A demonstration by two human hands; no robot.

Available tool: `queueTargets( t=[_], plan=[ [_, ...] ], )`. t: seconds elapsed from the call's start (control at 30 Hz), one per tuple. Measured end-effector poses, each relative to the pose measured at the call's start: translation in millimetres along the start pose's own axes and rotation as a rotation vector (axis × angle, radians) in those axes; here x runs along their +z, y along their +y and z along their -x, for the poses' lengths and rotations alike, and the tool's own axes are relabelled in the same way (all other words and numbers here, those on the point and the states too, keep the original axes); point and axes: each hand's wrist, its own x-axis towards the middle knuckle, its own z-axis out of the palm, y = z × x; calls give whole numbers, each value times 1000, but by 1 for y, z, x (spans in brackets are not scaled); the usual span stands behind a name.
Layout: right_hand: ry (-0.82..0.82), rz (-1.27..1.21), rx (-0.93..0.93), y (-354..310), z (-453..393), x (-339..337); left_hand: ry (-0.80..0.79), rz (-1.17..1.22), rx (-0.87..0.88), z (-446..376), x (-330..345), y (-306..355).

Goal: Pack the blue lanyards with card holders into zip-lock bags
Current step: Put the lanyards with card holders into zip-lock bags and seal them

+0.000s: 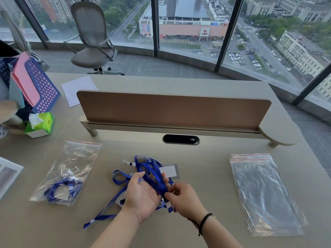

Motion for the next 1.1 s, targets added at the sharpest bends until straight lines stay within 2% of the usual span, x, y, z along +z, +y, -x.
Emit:
queueTargets(
  t=[0.07,0.17,0.43,0.63,0.73,0.83,0.9,0.97,1.1],
  plan=[
    [-29,-2,4,0,-5,1,18,-106,-7,-2,2,-1],
    [-102,25,10,1,-15,0,146,-256,22,-15,-4,-1],
    [-122,68,114,13,-84,-17,367,-248,54,-51,-13,13],
    [-26,563,-22,29,-161,-18,442,-181,40,-89,-20,28],
    [-66,879,-167,32,-189,-10,425,-149,-2,-98,-23,38],
    [-79,1043,-276,37,-205,-2,384,-150,-19,-97,-26,47],
    [-46,1060,-289,39,-208,1,368,-187,-7,-96,-28,51],
    [-49,1001,-221,41,-208,1,379,-233,18,-98,-31,53],
    [-48,679,-69,42,-195,-9,393,-381,77,-104,-24,52]
  ],
)
